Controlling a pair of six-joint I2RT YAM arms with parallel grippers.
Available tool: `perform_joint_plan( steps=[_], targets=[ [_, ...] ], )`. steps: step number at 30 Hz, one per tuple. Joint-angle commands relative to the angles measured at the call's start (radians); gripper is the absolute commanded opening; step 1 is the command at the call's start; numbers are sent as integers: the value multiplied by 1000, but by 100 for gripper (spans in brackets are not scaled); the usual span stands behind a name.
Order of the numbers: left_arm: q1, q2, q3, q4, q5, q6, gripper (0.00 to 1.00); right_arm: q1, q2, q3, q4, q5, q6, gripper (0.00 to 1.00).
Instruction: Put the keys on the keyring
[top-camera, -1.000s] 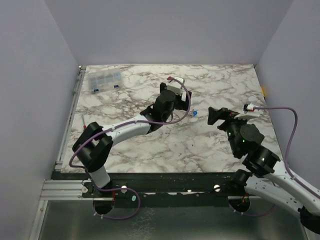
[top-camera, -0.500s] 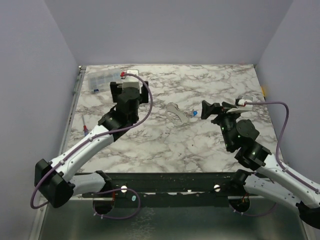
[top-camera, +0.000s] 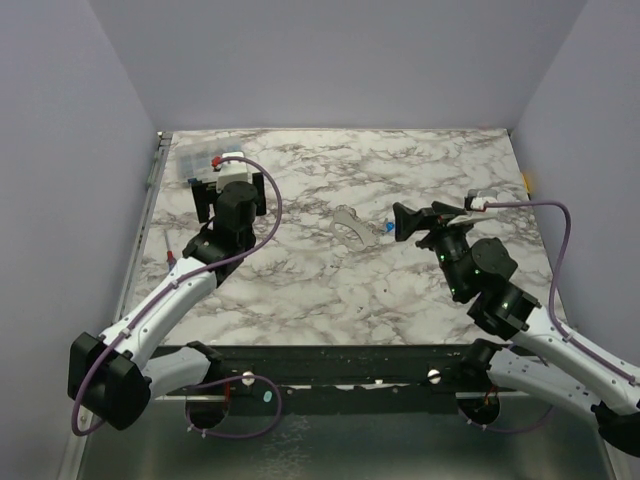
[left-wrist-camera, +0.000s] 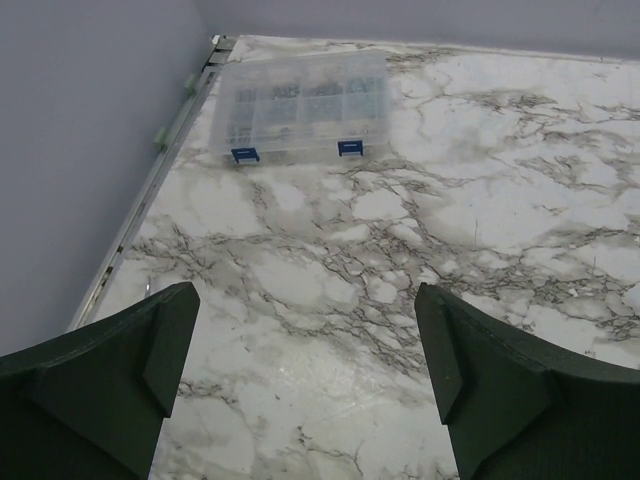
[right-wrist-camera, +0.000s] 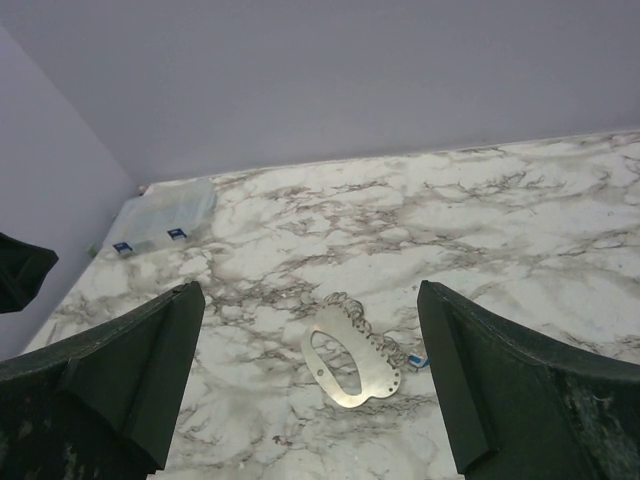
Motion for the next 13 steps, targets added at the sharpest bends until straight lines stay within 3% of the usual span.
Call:
perform_joint_plan(
  steps=[1,13],
  targets=[
    [7,-26,-3,1,45,-13,99,-3,7,27,-16,-52,22,100],
    [9,-11,-10,2,59,2,99,-3,8,38,-25,-72,55,100]
  ],
)
